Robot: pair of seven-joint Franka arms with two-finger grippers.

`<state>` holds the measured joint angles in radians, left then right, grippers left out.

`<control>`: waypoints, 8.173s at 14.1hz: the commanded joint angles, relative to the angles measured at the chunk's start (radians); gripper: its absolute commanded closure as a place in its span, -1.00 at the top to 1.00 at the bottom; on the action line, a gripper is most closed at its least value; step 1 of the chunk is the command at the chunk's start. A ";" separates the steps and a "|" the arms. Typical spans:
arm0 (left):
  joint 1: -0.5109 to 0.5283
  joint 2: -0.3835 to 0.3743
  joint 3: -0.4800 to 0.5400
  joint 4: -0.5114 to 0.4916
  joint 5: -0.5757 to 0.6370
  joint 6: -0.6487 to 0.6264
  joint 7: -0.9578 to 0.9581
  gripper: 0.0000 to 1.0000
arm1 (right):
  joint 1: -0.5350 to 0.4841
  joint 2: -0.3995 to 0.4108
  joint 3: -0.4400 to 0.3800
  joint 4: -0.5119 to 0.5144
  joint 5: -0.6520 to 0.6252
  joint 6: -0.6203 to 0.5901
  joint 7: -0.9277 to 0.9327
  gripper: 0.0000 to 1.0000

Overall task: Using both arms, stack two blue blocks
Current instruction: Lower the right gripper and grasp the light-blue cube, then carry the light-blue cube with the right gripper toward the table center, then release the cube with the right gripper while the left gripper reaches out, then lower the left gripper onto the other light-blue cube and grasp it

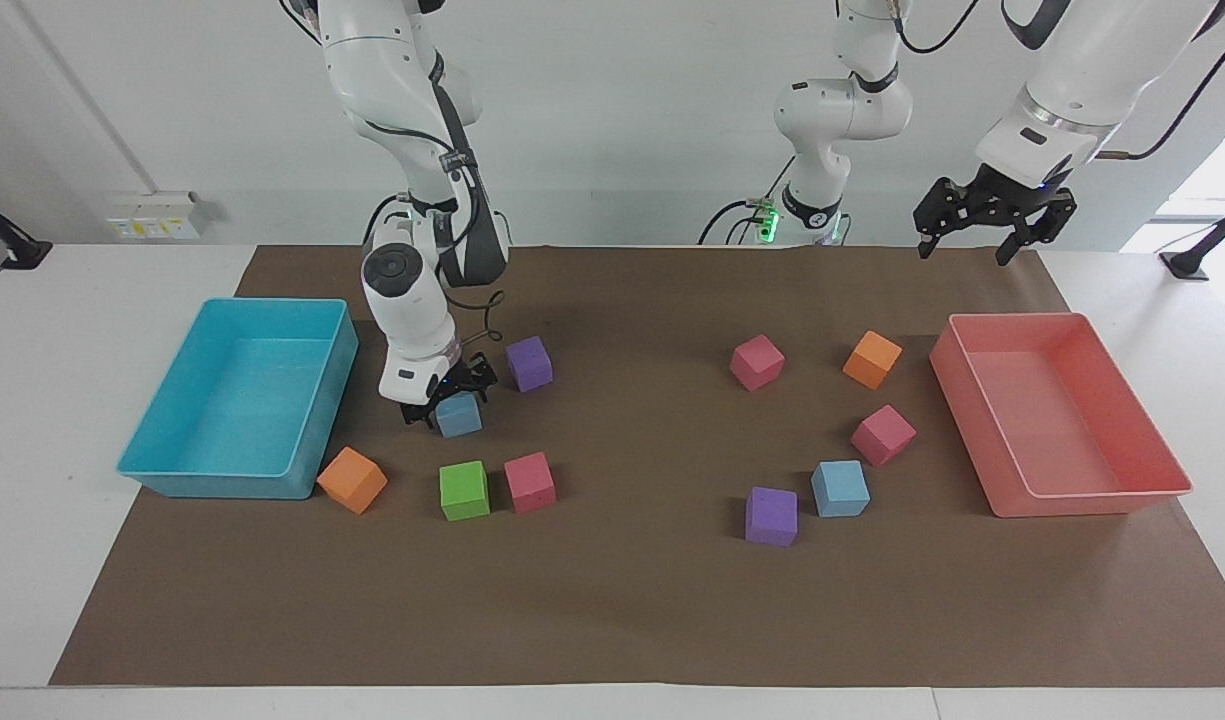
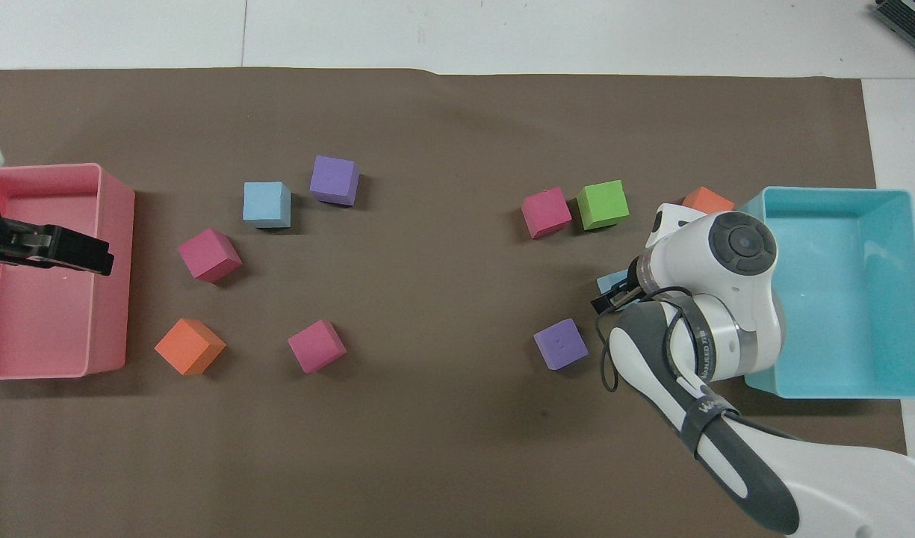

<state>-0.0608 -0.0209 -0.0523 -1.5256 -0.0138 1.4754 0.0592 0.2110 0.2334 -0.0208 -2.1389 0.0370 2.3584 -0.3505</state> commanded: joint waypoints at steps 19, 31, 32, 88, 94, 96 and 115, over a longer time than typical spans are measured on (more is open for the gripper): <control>0.003 -0.011 -0.001 -0.005 -0.008 -0.006 0.010 1.00 | -0.002 -0.066 0.002 0.312 0.008 -0.364 0.312 -1.00; 0.001 -0.013 -0.001 -0.005 -0.008 -0.004 0.010 1.00 | 0.246 0.090 0.007 0.444 -0.012 -0.367 0.544 -1.00; 0.001 -0.013 -0.001 -0.005 -0.008 -0.004 0.010 1.00 | 0.273 0.122 0.005 0.485 -0.016 -0.372 0.544 -1.00; -0.019 0.142 -0.008 0.004 0.009 0.276 -0.001 1.00 | 0.114 0.123 0.005 0.404 0.610 -0.277 0.147 0.57; -0.059 0.278 -0.009 0.005 0.066 0.429 -0.088 1.00 | 0.114 0.123 0.005 0.286 0.802 -0.191 0.042 -1.00; -0.079 0.331 -0.008 0.007 0.071 0.468 -0.113 1.00 | 0.119 0.124 0.005 0.246 0.875 -0.167 -0.022 -1.00; -0.096 0.489 -0.008 -0.099 0.098 0.787 -0.193 1.00 | 0.133 0.158 0.005 0.168 1.090 -0.105 -0.223 -1.00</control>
<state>-0.1603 0.4718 -0.0587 -1.5730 0.0606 2.2014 -0.1149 0.3397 0.3927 -0.0201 -1.9605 1.0858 2.2233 -0.5343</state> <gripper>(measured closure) 0.000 0.991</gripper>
